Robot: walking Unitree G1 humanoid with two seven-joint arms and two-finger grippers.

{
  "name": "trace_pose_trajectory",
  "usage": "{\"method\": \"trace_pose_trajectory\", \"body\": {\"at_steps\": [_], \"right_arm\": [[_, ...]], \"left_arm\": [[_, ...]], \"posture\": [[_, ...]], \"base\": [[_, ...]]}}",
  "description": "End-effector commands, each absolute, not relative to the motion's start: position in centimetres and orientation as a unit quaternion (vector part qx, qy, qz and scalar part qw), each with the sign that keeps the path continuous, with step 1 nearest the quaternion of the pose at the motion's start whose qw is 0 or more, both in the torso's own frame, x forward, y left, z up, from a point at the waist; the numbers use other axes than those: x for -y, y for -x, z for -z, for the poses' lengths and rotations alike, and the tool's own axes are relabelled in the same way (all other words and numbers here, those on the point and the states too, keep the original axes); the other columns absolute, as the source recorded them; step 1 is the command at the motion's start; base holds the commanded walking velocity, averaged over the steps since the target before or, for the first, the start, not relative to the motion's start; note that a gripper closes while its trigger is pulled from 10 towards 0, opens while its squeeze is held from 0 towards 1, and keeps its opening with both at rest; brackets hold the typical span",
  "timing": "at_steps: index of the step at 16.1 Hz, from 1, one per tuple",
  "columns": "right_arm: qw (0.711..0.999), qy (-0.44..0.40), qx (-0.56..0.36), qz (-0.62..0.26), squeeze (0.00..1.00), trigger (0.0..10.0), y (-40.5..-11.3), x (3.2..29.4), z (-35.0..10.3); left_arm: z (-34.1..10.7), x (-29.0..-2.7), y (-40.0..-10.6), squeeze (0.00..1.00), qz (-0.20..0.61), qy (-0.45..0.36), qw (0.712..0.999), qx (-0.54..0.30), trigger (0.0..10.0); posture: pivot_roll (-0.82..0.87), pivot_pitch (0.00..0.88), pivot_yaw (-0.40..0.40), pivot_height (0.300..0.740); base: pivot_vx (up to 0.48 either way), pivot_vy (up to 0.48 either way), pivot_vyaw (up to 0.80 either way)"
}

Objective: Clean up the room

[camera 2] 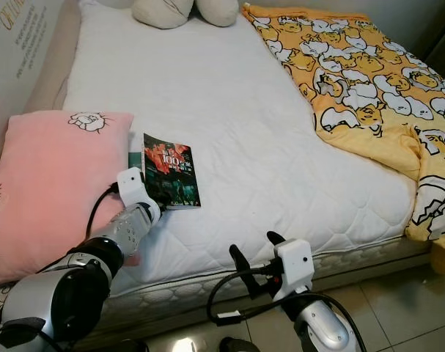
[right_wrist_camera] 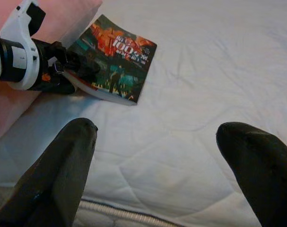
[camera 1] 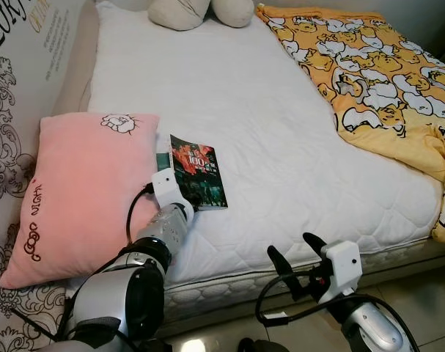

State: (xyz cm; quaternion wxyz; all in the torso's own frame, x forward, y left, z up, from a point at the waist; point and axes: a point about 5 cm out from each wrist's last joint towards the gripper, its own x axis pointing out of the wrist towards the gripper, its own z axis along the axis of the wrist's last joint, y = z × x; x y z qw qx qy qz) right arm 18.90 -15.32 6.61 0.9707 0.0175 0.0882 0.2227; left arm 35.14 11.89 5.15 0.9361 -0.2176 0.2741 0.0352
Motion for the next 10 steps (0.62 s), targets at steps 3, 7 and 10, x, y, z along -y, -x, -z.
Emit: {"method": "trace_pose_trajectory", "body": {"at_steps": [3,7,10], "right_arm": [[0.972,-0.021,-0.092,-0.216,0.0,10.0,-19.16,15.4,-6.51],[0.971,-0.022,-0.091,-0.218,0.0,10.0,-19.06,15.22,-6.21],[0.971,-0.021,-0.093,-0.219,0.0,10.0,-18.83,15.19,-5.92]], "left_arm": [[-6.47,-12.02,-36.05,0.0,-0.037,0.242,0.937,-0.249,0.0],[-6.18,-12.01,-35.86,0.0,-0.03,0.234,0.938,-0.253,0.0],[-5.88,-11.93,-35.66,0.0,-0.026,0.234,0.937,-0.258,0.0]], "posture": [[-0.18,0.063,-0.077,0.74],[-0.17,0.049,-0.071,0.74],[-0.16,0.04,-0.067,0.74]], "base": [[0.0,0.0,0.0],[0.0,0.0,0.0],[0.0,0.0,0.0]]}}
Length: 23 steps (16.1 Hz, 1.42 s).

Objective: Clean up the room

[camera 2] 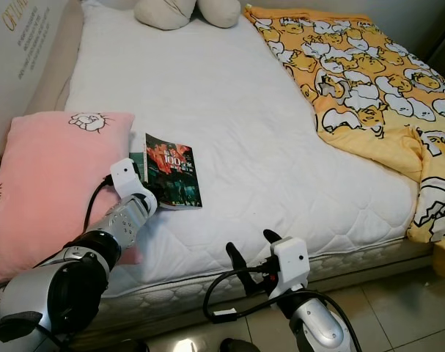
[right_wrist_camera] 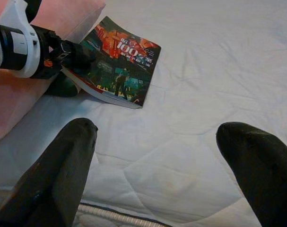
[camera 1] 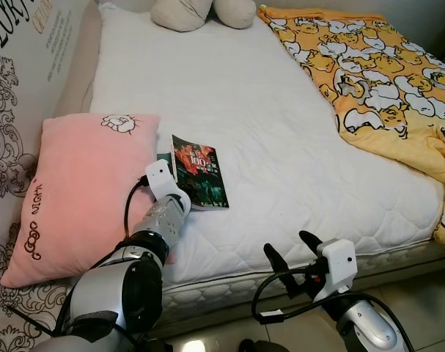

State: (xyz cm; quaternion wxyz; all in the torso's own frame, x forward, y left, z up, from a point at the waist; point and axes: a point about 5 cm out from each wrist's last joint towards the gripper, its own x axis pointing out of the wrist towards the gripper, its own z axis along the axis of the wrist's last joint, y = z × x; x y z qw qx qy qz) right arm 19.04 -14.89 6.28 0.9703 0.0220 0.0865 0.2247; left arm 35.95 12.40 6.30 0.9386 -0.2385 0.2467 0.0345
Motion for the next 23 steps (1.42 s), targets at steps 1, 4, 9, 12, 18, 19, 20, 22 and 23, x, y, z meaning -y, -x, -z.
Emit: {"method": "trace_pose_trajectory", "body": {"at_steps": [1,4,9,12,18,19,20,22,23], "right_arm": [[0.971,-0.021,-0.093,-0.219,0.0,10.0,-18.8,15.2,-5.9],[0.971,-0.021,-0.094,-0.221,0.0,10.0,-18.7,15.0,-5.8],[0.971,-0.02,-0.096,-0.216,0.0,10.0,-18.8,15.3,-5.7],[0.972,-0.021,-0.099,-0.214,0.0,10.0,-18.8,15.5,-5.5],[0.971,-0.021,-0.103,-0.215,0.0,10.0,-19.3,15.3,-5.0],[0.97,-0.021,-0.102,-0.218,0.0,10.0,-19.4,15.2,-5.0],[0.97,-0.02,-0.101,-0.22,0.0,10.0,-19.6,15.1,-5.0],[0.969,-0.019,-0.1,-0.223,0.0,10.0,-19.7,15.0,-5.0],[0.969,-0.019,-0.101,-0.226,0.0,10.0,-19.7,15.1,-5.0]], "left_arm": [[-5.9,-11.9,-35.6,0.0,-0.024,0.233,0.937,-0.259,0.0],[-5.8,-11.6,-35.6,0.0,-0.015,0.231,0.936,-0.263,0.0],[-6.4,-10.1,-35.8,0.0,0.021,0.235,0.937,-0.257,0.0],[-8.4,-8.0,-36.7,0.0,0.073,0.249,0.937,-0.234,0.0],[-14.0,-3.9,-38.5,0.0,0.179,0.347,0.902,-0.183,0.0],[-15.0,-4.0,-38.9,0.0,0.177,0.388,0.887,-0.177,0.0],[-15.1,-4.9,-39.2,0.0,0.157,0.401,0.886,-0.175,0.0],[-13.2,-7.4,-39.1,0.0,0.088,0.396,0.893,-0.194,0.0],[-11.2,-9.6,-38.5,0.0,0.03,0.385,0.898,-0.212,0.0]], "posture": [[-0.16,0.037,-0.066,0.74],[-0.16,0.033,-0.063,0.74],[-0.17,0.042,-0.06,0.74],[-0.17,0.045,-0.059,0.74],[-0.14,0.032,-0.069,0.74],[-0.14,0.03,-0.072,0.74],[-0.14,0.029,-0.075,0.74],[-0.13,0.029,-0.077,0.74],[-0.13,0.031,-0.083,0.74]], "base": [[0.0,0.0,0.0],[0.0,0.0,0.0],[0.0,0.0,0.0],[0.0,0.0,0.0],[0.0,0.0,0.0],[0.0,0.0,0.0],[0.0,0.0,0.0],[0.0,0.0,0.0],[0.0,0.0,0.0]]}}
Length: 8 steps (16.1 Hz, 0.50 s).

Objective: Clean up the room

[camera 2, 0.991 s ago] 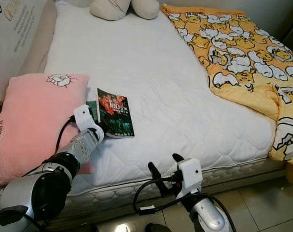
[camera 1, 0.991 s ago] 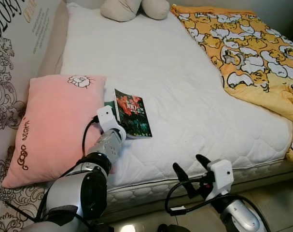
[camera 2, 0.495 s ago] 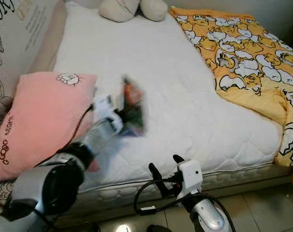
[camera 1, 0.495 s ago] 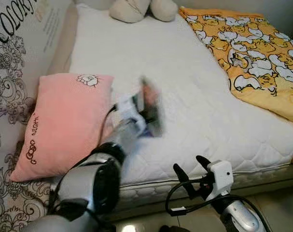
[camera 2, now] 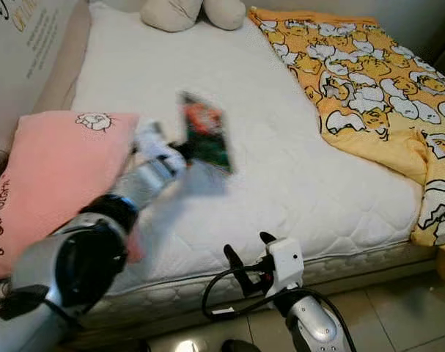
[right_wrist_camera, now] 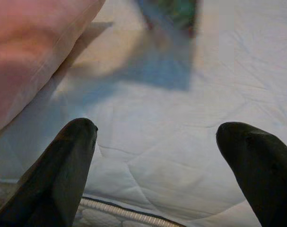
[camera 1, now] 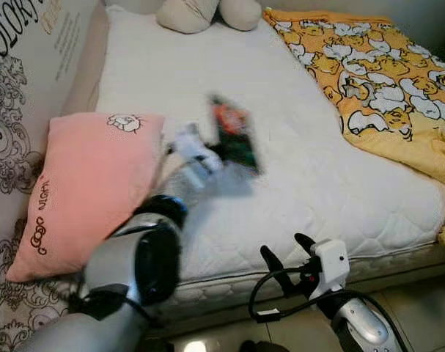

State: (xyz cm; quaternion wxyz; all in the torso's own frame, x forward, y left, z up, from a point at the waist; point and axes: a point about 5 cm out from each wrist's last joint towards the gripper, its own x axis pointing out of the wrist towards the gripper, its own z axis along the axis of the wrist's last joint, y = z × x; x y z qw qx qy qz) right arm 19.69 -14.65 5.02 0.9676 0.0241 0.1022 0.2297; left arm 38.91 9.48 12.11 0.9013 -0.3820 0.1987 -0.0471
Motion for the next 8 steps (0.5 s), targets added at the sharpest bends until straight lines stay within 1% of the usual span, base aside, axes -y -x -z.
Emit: {"method": "trace_pose_trajectory", "body": {"at_steps": [1,3,4,7,8], "right_arm": [[0.968,-0.017,-0.103,-0.228,0.0,10.0,-19.6,15.1,-5.0],[0.967,-0.016,-0.104,-0.23,0.0,10.0,-19.6,15.1,-5.0],[0.967,-0.016,-0.105,-0.231,0.0,10.0,-19.6,15.1,-5.0],[0.966,-0.014,-0.105,-0.234,0.0,10.0,-19.6,15.1,-5.0],[0.967,-0.014,-0.104,-0.233,0.0,10.0,-19.7,15.1,-5.1]], "left_arm": [[-9.6,-11.3,-37.9,0.0,-0.015,0.374,0.899,-0.229,0.0],[-7.5,-12.7,-36.8,0.0,-0.058,0.362,0.896,-0.253,0.0],[-5.9,-13.5,-35.8,0.0,-0.083,0.35,0.892,-0.273,0.0],[-3.3,-14.2,-33.9,0.0,-0.063,0.252,0.913,-0.313,0.0],[-3.8,-14.3,-34.2,0.0,-0.048,0.222,0.927,-0.299,3.3]], "posture": [[-0.14,0.036,-0.089,0.74],[-0.14,0.038,-0.091,0.74],[-0.14,0.038,-0.091,0.74],[-0.14,0.04,-0.092,0.74],[-0.14,0.041,-0.092,0.74]], "base": [[0.0,0.0,0.0],[0.0,0.0,0.0],[0.0,0.0,0.0],[0.0,0.0,0.0],[0.0,0.0,0.0]]}}
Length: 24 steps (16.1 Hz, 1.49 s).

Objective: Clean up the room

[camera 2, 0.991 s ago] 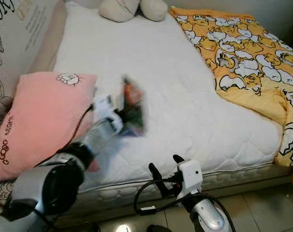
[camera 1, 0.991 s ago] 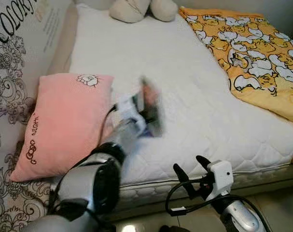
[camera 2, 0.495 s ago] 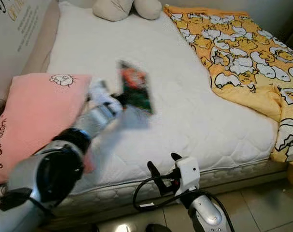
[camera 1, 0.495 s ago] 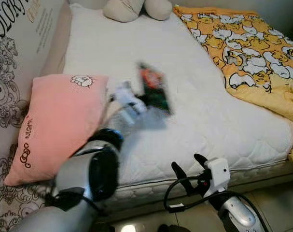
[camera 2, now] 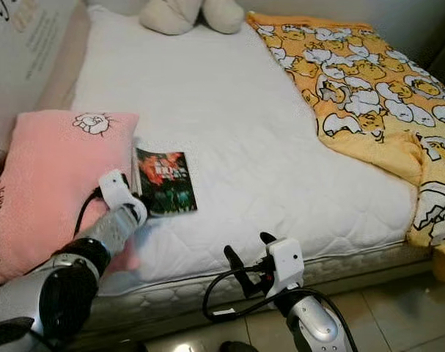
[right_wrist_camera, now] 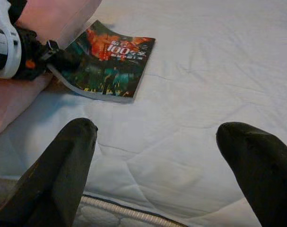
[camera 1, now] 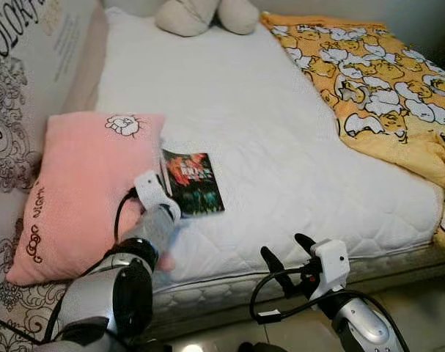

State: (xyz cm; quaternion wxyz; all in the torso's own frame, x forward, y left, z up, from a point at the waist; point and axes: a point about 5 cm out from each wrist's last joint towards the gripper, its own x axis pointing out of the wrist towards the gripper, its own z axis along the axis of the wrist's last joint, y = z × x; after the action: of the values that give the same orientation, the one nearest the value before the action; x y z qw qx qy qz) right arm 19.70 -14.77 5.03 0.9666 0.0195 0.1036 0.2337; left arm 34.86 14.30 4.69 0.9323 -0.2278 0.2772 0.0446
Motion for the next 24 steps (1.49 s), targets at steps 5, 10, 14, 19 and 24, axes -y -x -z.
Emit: {"method": "trace_pose_trajectory", "body": {"at_steps": [5,10,14,19,24], "right_arm": [[0.967,-0.017,-0.105,-0.231,0.0,10.0,-19.6,15.0,-4.9],[0.968,-0.019,-0.102,-0.23,0.0,10.0,-19.9,14.7,-4.9],[0.97,-0.02,-0.099,-0.222,0.0,10.0,-20.0,14.9,-4.9],[0.97,-0.024,-0.098,-0.22,0.0,10.0,-20.3,15.1,-4.4],[0.972,-0.03,-0.081,-0.218,0.0,10.0,-22.1,14.2,-4.0]], "left_arm": [[-7.0,-13.5,-36.4,1.0,0.001,0.14,0.96,-0.241,10.0],[-7.6,-14.4,-36.8,1.0,-0.009,0.096,0.963,-0.25,10.0],[-6.4,-16.6,-35.9,1.0,0.0,0.004,0.962,-0.273,10.0],[-7.8,-18.6,-35.8,1.0,0.021,-0.037,0.985,-0.168,10.0],[-8.6,-14.1,-32.8,1.0,0.14,-0.073,0.985,-0.072,10.0]], "posture": [[-0.14,0.038,-0.086,0.74],[-0.12,0.028,-0.078,0.74],[-0.12,0.017,-0.061,0.74],[-0.08,0.0,-0.045,0.74],[-0.03,0.0,-0.023,0.74]], "base": [[0.0,0.0,0.0],[0.0,0.0,0.0],[0.0,0.0,0.0],[0.0,0.0,0.0],[0.0,0.0,0.0]]}}
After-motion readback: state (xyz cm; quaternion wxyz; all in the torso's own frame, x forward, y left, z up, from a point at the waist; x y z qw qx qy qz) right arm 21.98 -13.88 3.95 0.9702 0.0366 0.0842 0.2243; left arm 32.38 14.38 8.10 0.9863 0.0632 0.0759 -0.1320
